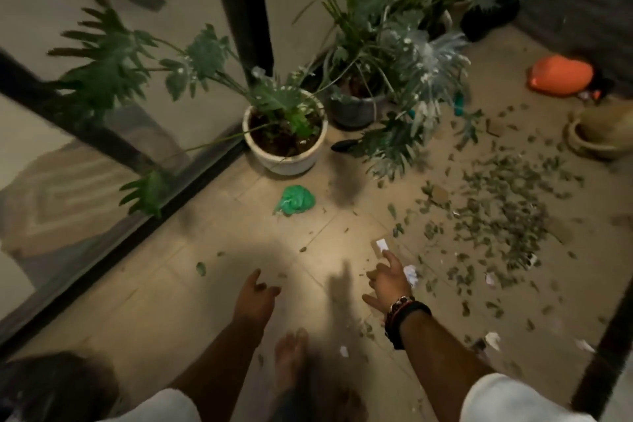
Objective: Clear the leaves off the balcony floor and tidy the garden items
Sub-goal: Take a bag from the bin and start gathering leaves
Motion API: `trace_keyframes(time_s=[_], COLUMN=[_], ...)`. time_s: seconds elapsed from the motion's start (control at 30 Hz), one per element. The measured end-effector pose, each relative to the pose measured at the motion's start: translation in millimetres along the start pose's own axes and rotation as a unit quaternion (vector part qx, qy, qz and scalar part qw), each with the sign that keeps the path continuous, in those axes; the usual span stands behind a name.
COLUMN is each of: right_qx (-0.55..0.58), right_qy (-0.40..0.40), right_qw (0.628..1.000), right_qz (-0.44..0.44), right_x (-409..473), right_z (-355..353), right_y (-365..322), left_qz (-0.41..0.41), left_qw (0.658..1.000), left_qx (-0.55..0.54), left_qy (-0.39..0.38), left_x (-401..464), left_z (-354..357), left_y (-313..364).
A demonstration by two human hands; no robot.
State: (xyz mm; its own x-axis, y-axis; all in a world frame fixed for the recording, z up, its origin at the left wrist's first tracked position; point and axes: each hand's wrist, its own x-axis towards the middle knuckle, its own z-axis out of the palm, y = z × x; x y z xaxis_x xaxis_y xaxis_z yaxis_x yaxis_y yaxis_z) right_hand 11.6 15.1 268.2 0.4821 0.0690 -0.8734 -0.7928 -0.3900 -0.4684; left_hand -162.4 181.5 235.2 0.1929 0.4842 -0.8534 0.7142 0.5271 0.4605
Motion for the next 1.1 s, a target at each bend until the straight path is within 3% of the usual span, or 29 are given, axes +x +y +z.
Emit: trace_keyframes(time_s=[0.23, 0.4, 0.53, 0.63, 0.7, 0.8, 0.83, 0.9, 0.97, 1.0, 1.1], right_qx=[0.074, 0.083, 0.140, 0.144, 0.112, 0.157, 0.163, 0.122, 0.082, 0.069, -0.001], right_qy=[0.060, 0.084, 0.109, 0.113, 0.137, 0.131, 0.134, 0.139, 0.146, 0.143, 0.150], right_qw=[0.995, 0.992, 0.983, 0.983, 0.984, 0.977, 0.975, 0.980, 0.983, 0.984, 0.986], right_qz=[0.025, 0.045, 0.054, 0.031, 0.039, 0.063, 0.068, 0.070, 0.078, 0.084, 0.073], right_x=[100, 177, 222, 254, 270, 278, 278, 274, 270, 268, 265], right_z=[-34, -70, -95, -120, -137, -155, -157, -159, -161, -161, -159], right_y=[13, 65, 104, 144, 164, 182, 185, 187, 184, 183, 176], left_qz=[0.080, 0.164, 0.183, 0.180, 0.223, 0.229, 0.235, 0.265, 0.268, 0.256, 0.237], left_qw=[0.969, 0.861, 0.783, 0.781, 0.792, 0.781, 0.798, 0.810, 0.818, 0.836, 0.867], left_qx=[0.234, 0.481, 0.594, 0.597, 0.566, 0.577, 0.553, 0.524, 0.498, 0.468, 0.427], left_qy=[-0.022, -0.021, -0.010, 0.008, -0.056, -0.063, -0.060, -0.005, 0.108, 0.130, 0.102], left_x=[115, 201, 274, 311, 331, 342, 338, 314, 285, 269, 235], left_z=[58, 100, 128, 146, 153, 158, 159, 165, 174, 182, 208], left_y=[58, 92, 106, 111, 107, 90, 85, 75, 62, 54, 31])
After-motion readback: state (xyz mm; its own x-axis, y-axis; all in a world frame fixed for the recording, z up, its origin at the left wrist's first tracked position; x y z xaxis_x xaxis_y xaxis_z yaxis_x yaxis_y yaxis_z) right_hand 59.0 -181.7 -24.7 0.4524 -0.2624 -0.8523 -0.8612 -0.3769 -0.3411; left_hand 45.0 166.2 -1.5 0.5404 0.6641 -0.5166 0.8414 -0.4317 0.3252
